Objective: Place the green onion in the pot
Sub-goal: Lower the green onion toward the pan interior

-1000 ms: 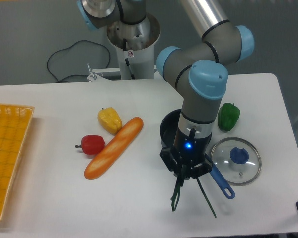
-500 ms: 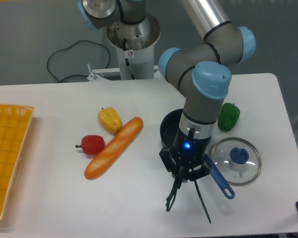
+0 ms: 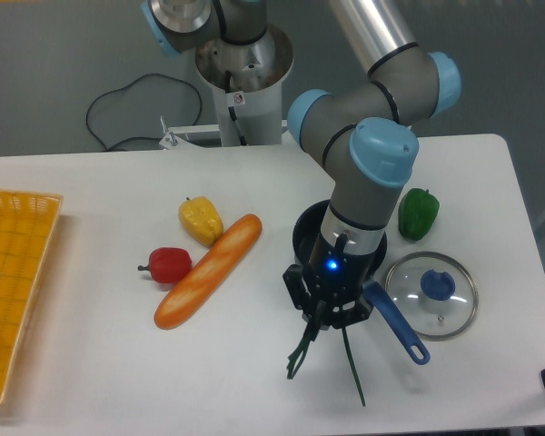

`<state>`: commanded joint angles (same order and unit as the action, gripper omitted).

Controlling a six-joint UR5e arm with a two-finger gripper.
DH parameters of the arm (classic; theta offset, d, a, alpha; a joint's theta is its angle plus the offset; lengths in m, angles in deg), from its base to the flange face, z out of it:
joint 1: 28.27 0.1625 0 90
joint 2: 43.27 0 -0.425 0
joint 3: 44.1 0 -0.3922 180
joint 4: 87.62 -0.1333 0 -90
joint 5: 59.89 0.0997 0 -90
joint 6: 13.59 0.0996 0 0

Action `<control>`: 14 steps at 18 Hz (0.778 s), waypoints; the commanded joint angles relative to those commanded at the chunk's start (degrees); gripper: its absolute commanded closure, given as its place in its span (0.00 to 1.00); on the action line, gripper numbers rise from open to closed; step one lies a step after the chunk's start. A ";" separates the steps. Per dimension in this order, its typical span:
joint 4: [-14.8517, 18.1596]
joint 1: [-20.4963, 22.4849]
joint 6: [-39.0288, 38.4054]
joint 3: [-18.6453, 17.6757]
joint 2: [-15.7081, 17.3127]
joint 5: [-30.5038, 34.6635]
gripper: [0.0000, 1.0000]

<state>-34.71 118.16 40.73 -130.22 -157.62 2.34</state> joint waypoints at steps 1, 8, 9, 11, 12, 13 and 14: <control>0.00 0.35 0.17 -0.70 0.61 -0.18 1.00; 0.00 0.79 2.02 -3.25 1.41 -0.36 1.00; 0.00 0.79 2.02 -3.43 1.50 -0.36 1.00; 0.00 0.97 2.02 -3.61 1.50 -1.06 1.00; 0.00 1.14 2.02 -3.61 1.50 -1.58 1.00; 0.00 1.23 2.11 -3.61 1.50 -2.02 1.00; 0.00 1.23 2.11 -3.61 1.50 -2.46 1.00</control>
<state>-34.71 119.39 42.84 -133.83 -156.12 -0.12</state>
